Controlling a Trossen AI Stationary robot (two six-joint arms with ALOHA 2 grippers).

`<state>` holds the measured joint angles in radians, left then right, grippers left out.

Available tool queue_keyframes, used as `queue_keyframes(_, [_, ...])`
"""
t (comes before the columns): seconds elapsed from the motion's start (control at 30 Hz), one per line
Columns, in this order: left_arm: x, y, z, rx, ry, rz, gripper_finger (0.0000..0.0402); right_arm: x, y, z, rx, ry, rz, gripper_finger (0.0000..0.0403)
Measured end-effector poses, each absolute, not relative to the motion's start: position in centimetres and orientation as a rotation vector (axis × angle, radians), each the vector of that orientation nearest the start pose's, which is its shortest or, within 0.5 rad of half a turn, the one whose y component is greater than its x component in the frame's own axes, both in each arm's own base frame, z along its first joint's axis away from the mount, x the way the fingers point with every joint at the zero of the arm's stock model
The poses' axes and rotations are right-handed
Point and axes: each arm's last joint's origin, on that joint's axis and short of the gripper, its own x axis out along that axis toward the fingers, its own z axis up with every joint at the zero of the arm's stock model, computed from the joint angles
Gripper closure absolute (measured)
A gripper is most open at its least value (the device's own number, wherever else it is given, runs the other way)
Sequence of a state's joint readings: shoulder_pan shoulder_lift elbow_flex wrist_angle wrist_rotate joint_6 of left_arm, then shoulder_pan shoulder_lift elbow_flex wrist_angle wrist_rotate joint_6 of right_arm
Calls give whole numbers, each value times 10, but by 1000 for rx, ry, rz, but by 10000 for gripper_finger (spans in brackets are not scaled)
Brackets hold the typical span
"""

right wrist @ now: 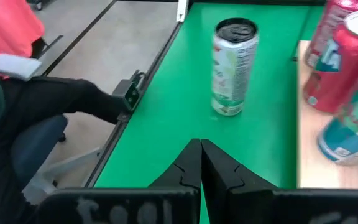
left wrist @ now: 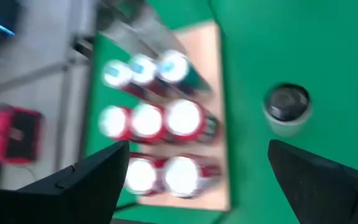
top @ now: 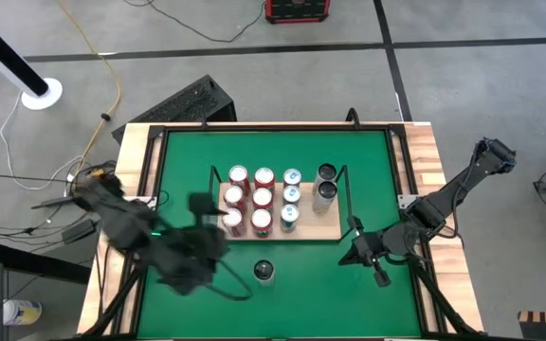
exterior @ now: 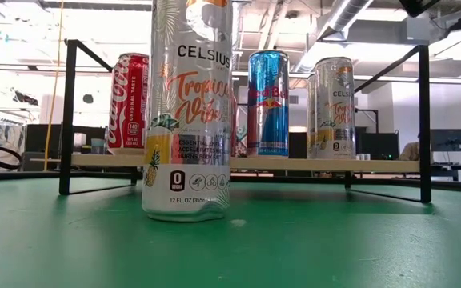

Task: Place canned beverage on shelf
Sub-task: Put the white-yellow soda can on the shelf aligned with the other white-yellow soda cans

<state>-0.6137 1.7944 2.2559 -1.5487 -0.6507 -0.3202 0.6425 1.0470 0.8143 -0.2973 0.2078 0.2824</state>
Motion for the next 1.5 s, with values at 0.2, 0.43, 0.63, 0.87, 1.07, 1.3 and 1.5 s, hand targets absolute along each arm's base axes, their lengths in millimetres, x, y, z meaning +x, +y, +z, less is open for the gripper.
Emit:
queue_keyframes(0.2, [201,-146,457,403,639,294,33,192,115,286,68,519,253,375])
queue_keyframes(0.43, [147,-108,428,363,386,313,33,205,86,288,138,451,-70,375])
queue_keyframes(0.63, [120,-83,361,361,232,222,33,220,71,289,125,415,-114,375])
queue_keyframes(0.87, [95,-65,297,225,-173,24,33,251,92,292,86,227,95,375])
queue_keyframes(1.07, [78,-52,264,131,-332,-50,33,268,119,284,-14,108,190,375])
queue_keyframes(1.3, [74,-47,231,62,-320,-69,33,277,141,263,-118,116,242,375])
queue_keyframes(1.5, [75,-53,204,23,-269,-231,33,282,145,255,-137,112,242,375])
